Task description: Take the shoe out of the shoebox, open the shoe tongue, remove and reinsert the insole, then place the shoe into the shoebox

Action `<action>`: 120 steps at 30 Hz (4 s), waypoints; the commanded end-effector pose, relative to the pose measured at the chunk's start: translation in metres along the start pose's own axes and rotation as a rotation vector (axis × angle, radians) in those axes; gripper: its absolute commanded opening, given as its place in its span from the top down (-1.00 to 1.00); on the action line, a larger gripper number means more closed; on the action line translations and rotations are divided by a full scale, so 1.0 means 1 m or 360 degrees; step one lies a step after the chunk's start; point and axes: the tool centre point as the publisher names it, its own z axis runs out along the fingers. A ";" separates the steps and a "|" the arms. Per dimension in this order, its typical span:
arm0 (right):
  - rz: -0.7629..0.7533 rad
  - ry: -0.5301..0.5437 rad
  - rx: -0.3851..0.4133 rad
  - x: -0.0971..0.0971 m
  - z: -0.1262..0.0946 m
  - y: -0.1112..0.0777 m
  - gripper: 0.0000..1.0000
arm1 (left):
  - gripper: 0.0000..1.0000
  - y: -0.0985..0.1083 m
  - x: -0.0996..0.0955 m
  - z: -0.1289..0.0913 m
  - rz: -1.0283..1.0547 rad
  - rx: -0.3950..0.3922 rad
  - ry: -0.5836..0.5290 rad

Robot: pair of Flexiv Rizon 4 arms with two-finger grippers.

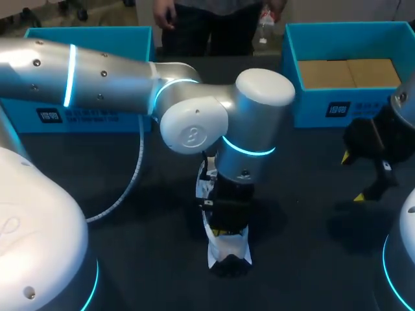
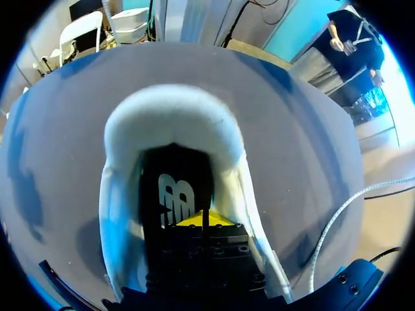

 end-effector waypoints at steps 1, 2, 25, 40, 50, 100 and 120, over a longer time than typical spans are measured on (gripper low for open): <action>-0.0001 -0.0002 0.0002 0.001 0.001 0.000 -1.00 | 1.00 0.002 -0.003 0.006 -0.0019 -0.0050 -0.0020; -0.0001 -0.0002 0.0002 0.001 0.001 0.000 -1.00 | 1.00 0.001 -0.002 0.003 -0.0005 -0.0050 -0.0021; -0.0001 -0.0002 0.0002 0.001 0.001 0.000 -1.00 | 1.00 -0.028 -0.030 -0.011 0.0125 -0.0030 -0.0160; -0.0001 -0.0002 0.0002 0.001 0.001 0.000 -1.00 | 1.00 -0.002 -0.013 -0.013 -0.0005 -0.0115 -0.0135; -0.0001 -0.0002 0.0002 0.001 0.001 0.000 -1.00 | 1.00 -0.021 -0.013 -0.043 -0.0001 -0.0240 -0.0209; -0.0001 -0.0002 0.0002 0.001 0.001 0.000 -1.00 | -1.00 0.010 0.007 -0.051 -0.0386 -0.0309 -0.0216; -0.0001 -0.0002 0.0002 0.001 0.001 0.000 -1.00 | -1.00 0.039 0.006 -0.083 -0.0351 -0.0358 -0.0263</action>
